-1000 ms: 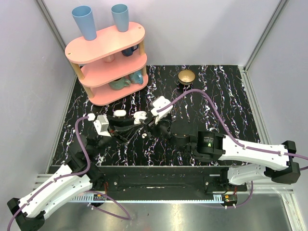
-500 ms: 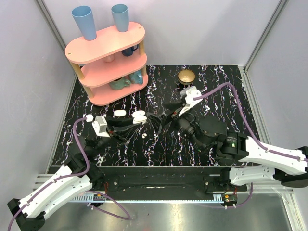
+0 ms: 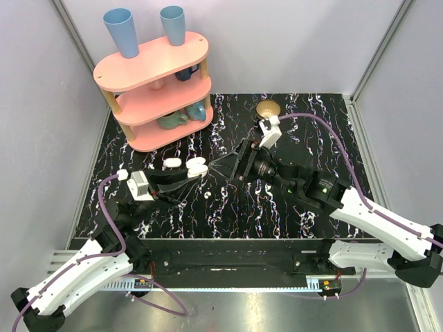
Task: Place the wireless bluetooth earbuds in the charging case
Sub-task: Adjust the charging case.
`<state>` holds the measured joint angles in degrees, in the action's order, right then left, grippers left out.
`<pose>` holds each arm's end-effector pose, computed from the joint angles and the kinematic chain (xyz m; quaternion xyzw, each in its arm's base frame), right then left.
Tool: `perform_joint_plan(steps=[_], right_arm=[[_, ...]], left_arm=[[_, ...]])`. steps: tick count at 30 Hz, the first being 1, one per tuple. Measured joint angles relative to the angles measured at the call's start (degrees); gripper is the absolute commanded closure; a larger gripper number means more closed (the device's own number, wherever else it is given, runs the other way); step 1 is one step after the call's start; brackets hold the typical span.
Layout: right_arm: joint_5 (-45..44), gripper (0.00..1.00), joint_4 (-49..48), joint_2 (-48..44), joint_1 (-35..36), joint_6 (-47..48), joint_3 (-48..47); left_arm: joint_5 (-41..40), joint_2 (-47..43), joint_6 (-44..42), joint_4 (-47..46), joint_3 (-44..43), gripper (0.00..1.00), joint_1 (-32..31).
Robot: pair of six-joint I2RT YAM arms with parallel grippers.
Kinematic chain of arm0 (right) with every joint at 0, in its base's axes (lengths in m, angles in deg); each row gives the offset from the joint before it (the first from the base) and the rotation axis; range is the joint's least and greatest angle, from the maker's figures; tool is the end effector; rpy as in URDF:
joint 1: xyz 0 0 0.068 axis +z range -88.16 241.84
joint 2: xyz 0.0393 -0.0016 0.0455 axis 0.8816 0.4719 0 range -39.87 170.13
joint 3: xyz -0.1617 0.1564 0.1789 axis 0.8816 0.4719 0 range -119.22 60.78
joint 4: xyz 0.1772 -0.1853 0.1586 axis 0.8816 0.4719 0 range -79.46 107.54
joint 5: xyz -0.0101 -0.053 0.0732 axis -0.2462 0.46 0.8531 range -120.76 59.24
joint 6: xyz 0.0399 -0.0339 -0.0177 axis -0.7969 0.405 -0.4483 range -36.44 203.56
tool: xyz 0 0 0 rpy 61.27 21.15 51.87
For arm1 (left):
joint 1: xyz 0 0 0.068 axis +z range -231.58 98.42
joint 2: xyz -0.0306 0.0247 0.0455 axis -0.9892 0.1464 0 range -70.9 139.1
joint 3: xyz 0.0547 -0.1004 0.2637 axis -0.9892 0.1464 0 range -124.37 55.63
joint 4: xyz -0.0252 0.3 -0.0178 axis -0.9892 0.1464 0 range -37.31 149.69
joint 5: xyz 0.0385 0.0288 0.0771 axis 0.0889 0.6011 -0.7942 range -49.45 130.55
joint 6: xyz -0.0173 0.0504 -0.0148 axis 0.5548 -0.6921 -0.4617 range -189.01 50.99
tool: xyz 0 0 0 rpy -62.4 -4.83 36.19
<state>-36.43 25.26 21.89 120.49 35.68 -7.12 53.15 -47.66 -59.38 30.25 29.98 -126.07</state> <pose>0.1475 0.2349 0.4332 -0.0389 0.7568 0.4996 0.4197 0.1003 -0.1100 0.3422 0.2485 0.4829 -0.4335 0.7191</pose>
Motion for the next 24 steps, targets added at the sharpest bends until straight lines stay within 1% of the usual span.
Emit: perform_joint_plan(steps=[5, 12, 14, 17, 24], right_arm=[[6.62, 0.16, -6.49, 0.37, -0.04, -6.51, 3.19], [11.21, 0.22, -13.60, 2.29, -0.11, -12.15, 5.55], [11.74, 0.23, -15.67, 2.56, -0.11, -13.16, 6.34], [12.70, 0.29, -18.08, 3.04, -0.33, -14.71, 7.28], [13.18, 0.32, -19.69, 4.13, -0.74, -16.50, 7.50]], left_arm=[[0.00, 0.13, -0.63, -0.55, 0.00, 1.00, 0.00], [0.00, 0.81, -1.16, -1.22, 0.00, 1.00, 0.00], [0.00, 0.98, -1.22, -1.22, 0.00, 1.00, 0.00], [0.00, 1.18, -1.25, -1.25, 0.00, 1.00, 0.00], [-0.13, 1.22, -1.25, -1.75, 0.00, 1.00, 0.15]])
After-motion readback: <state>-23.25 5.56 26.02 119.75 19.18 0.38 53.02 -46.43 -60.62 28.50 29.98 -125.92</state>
